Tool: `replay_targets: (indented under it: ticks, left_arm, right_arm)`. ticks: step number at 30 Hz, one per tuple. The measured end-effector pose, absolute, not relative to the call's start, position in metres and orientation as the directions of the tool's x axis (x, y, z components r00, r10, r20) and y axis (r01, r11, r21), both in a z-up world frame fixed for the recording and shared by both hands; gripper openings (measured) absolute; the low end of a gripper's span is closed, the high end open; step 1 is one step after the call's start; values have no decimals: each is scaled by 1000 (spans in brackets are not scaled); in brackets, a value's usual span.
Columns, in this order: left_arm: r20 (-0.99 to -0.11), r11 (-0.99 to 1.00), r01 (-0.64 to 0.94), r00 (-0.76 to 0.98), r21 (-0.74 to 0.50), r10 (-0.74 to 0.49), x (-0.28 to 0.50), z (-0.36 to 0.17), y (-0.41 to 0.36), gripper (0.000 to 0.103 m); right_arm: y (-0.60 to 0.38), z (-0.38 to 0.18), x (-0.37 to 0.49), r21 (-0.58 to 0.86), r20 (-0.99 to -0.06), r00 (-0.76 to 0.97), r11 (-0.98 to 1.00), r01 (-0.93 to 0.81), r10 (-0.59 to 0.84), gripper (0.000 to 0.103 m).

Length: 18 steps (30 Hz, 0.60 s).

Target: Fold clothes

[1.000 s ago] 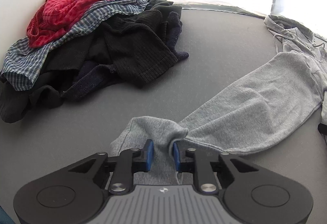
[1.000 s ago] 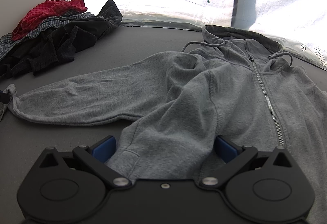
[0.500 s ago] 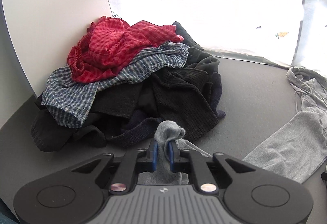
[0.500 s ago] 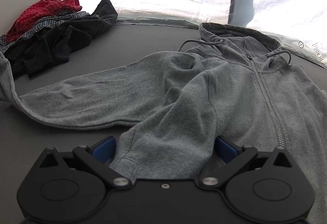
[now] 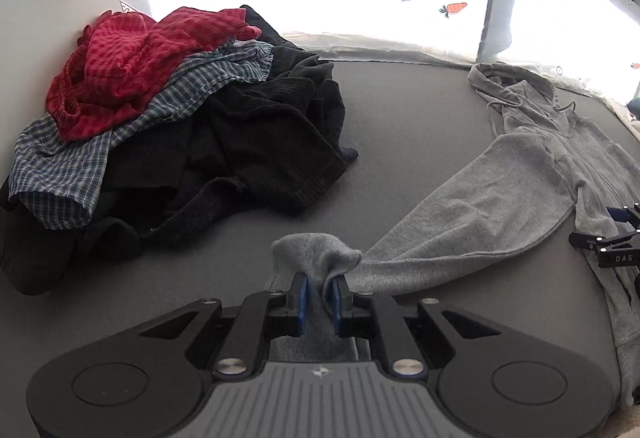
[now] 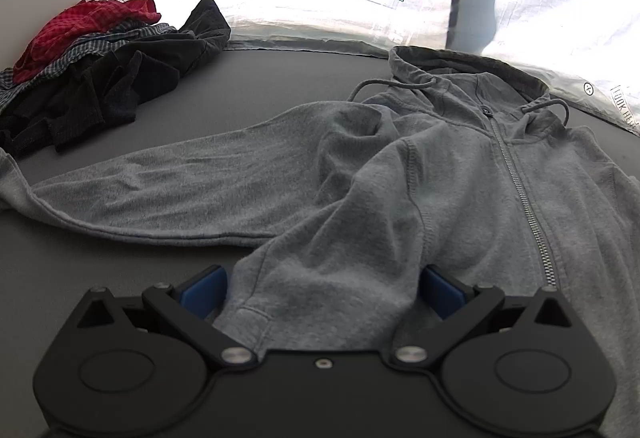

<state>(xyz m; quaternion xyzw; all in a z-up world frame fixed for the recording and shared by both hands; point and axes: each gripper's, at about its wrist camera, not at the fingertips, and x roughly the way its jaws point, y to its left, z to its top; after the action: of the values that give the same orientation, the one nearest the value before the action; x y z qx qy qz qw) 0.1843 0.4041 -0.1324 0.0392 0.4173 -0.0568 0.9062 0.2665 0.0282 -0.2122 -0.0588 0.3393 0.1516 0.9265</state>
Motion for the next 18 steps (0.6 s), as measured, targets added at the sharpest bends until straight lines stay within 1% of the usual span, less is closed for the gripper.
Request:
replay_targets:
  ticks: [4,9,11,13,15,18]
  left_arm:
    - [-803,973,232,580,3,-136,168,-155,390,18]
    - [-835,974,217,521,-71,-177,161,-177,383,18]
    - [-826,977,174,528,-122,-197,160,-179,385,23]
    - [-806,976,95,551,-195,-214,159,-177,391,37]
    - [-793,965,-24,575,-263,-201,157,-175,398,43]
    - [-783,913,-206,598,-352,-167,154,-174,408,44]
  right_arm:
    - [28,-212,266,-6,-646,724,947,-320,241,103]
    - [28,-212,266,-6,-646,724,947,-320,241,103]
    - [29,-212,266,-7,-646,725,948,-319,239,103]
    - [29,-212,266,-8,-645,726,948,-319,238,103]
    - [29,-212,266,-9,-645,727,948,-318,237,103]
    - [29,-212,265,-10,-644,728,948,-317,237,103]
